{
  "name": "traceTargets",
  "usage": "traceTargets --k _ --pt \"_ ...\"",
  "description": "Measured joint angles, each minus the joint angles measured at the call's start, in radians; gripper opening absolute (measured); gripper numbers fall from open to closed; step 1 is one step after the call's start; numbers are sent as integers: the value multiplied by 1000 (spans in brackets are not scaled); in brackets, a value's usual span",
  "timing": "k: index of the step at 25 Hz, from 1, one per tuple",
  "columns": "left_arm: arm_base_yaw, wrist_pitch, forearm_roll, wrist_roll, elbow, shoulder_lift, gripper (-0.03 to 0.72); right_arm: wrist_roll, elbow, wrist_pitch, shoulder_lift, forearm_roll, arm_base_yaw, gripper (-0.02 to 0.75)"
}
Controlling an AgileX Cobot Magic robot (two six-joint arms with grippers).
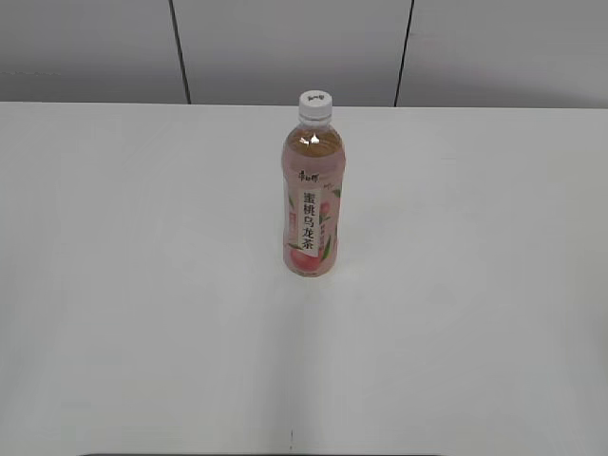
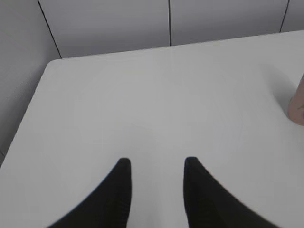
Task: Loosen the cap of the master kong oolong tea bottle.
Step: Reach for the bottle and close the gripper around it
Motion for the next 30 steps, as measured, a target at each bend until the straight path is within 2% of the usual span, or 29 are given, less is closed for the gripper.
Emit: traceTargets --k 1,7,16,18,22,24,30 --pt "0 -30 0 16 -8 0 235 0 0 0 0 0 0 383" --pt "0 -307 -161 117 5 76 239 0 0 0 0 0 0 383" --pt "0 -689 -458 487 145 416 274 0 0 0 0 0 0 383" --pt "0 -816 -490 521 195 503 284 0 0 0 0 0 0 383" --pt "-14 -986 -475 539 247 695 285 0 0 0 0 0 0 383" --pt "-70 -1043 -456 541 250 783 285 0 0 0 0 0 0 383" --pt "-349 -1259 -260 545 252 1075 285 0 0 0 0 0 0 383"
